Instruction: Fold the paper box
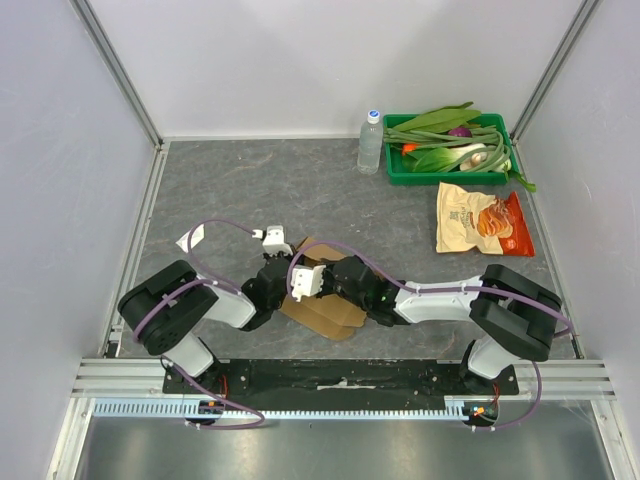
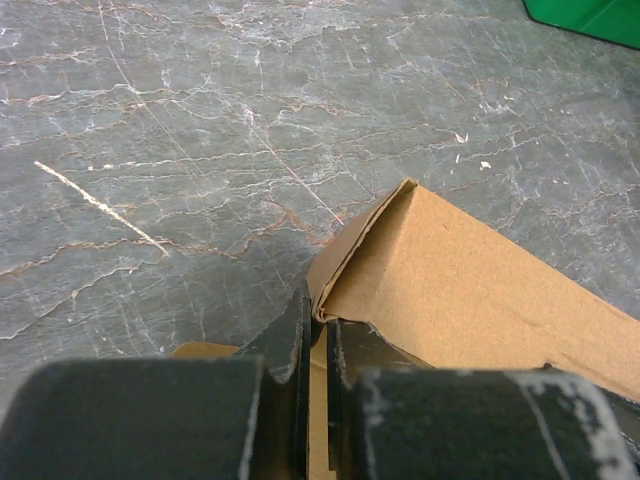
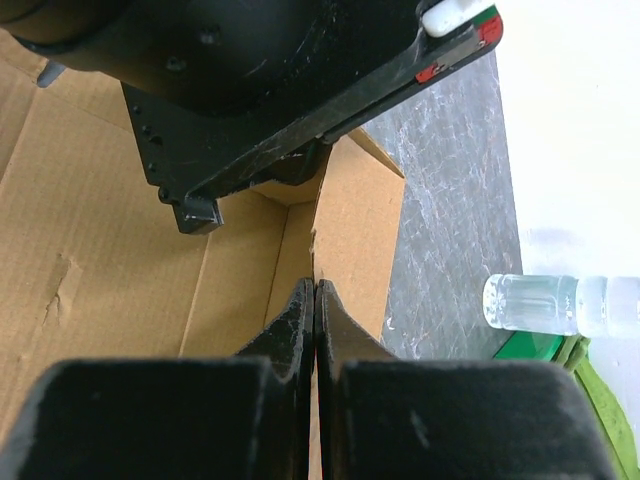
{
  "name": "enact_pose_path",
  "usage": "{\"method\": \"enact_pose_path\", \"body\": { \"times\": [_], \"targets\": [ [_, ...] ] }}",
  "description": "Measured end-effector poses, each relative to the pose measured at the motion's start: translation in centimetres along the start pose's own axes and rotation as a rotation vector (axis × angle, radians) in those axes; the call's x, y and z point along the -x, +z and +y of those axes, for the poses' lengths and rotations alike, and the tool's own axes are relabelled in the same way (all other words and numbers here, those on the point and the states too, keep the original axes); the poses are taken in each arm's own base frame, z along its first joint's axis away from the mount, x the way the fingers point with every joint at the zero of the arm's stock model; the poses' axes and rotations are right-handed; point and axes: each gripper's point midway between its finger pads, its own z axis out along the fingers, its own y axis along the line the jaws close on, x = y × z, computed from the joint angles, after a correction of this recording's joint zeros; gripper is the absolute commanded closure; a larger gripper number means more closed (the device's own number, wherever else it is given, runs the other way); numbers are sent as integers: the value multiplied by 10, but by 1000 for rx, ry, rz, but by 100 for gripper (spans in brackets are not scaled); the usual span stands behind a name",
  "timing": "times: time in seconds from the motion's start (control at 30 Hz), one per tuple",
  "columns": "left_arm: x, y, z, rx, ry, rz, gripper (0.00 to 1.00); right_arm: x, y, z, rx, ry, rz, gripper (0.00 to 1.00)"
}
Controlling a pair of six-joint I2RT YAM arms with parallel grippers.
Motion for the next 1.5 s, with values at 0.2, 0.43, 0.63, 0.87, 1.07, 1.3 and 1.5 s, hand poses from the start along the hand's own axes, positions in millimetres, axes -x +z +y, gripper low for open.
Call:
{"method": "enact_pose_path", "body": {
  "times": [0.2, 0.43, 0.63, 0.87, 1.07, 1.3, 1.5],
  "targets": [
    [-2, -5, 7, 9, 4, -4, 59, -1, -1, 1, -4, -15, 11, 100],
    [-16, -45, 24, -16, 31, 60, 49, 17, 4, 8, 25, -15, -25, 100],
    [19, -77, 12, -115, -84, -2, 45, 17, 6, 9, 30, -12, -27, 99],
    [52, -92, 26, -92, -180, -30, 34, 18, 6, 9, 30, -7, -28, 95],
    [71, -63, 47, -41, -280, 75, 36, 17, 6, 9, 30, -5, -28, 92],
    [58, -47, 10, -209, -285, 239, 49, 17, 6, 9, 29, -4, -28, 89],
    [46, -31, -1, -251, -282, 314, 63, 17, 6, 9, 27, 10, -26, 85]
  ]
}}
